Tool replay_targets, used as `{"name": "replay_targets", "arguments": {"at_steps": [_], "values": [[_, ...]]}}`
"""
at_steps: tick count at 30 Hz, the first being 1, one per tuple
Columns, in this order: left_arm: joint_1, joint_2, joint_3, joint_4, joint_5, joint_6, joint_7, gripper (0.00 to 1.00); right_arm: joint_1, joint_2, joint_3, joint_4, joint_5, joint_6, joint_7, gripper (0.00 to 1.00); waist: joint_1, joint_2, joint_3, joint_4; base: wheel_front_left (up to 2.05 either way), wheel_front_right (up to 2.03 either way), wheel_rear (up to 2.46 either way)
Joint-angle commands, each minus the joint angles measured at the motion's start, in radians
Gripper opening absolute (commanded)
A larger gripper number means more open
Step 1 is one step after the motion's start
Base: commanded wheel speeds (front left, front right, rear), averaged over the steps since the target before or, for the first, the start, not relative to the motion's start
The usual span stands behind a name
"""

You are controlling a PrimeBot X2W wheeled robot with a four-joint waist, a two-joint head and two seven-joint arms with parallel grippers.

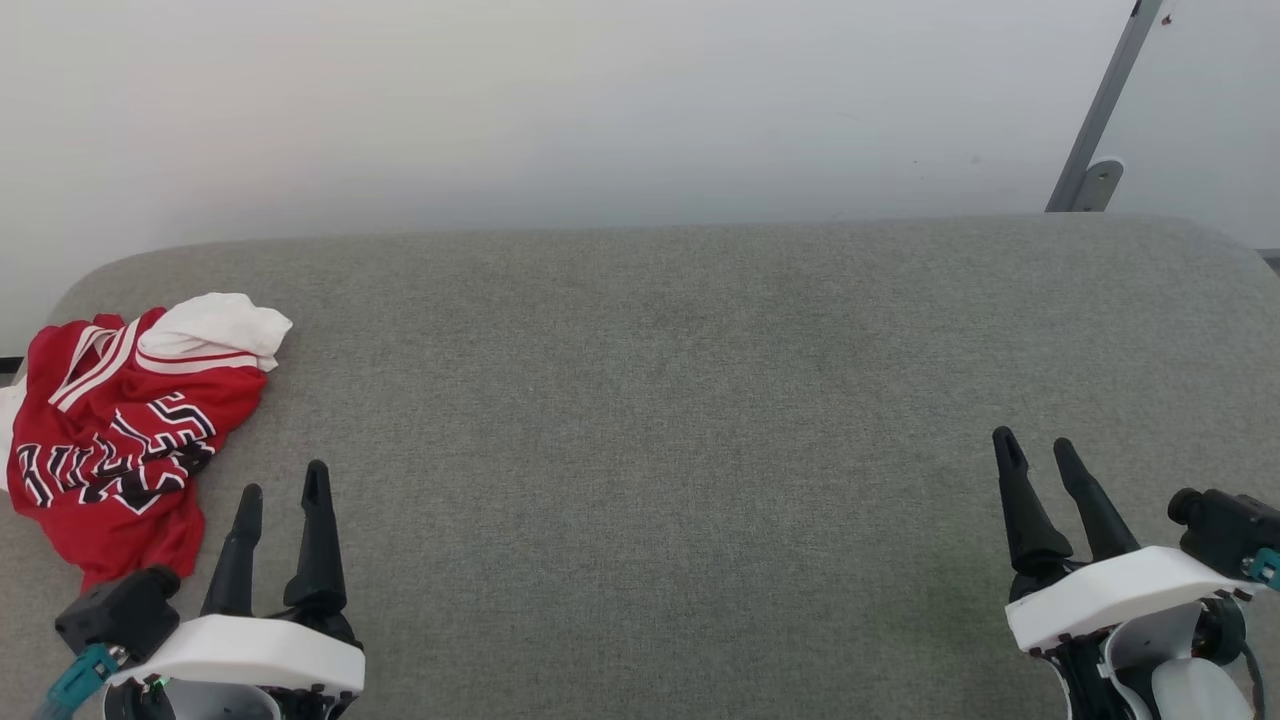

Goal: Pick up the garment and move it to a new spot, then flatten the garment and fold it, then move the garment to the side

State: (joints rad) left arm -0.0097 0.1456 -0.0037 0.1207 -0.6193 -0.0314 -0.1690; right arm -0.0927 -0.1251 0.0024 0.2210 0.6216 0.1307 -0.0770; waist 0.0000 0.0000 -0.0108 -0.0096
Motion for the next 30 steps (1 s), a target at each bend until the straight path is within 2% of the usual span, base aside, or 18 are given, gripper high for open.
{"name": "replay_targets", "arguments": {"at_steps": [1, 30], "values": [[0.006, 0.006, -0.003, -0.012, 0.022, -0.005, -0.010, 1.00, -0.017, -0.006, 0.003, -0.014, -0.023, 0.000, -0.010, 1.00, 0.0000, 0.0000, 0.000, 0.000, 0.00, 0.00, 0.00], [0.026, 0.025, -0.024, -0.036, 0.247, -0.004, -0.072, 1.00, -0.018, -0.012, 0.007, -0.037, -0.246, 0.000, -0.058, 1.00, 0.0000, 0.0000, 0.000, -0.006, 0.00, 0.00, 0.00]]}}
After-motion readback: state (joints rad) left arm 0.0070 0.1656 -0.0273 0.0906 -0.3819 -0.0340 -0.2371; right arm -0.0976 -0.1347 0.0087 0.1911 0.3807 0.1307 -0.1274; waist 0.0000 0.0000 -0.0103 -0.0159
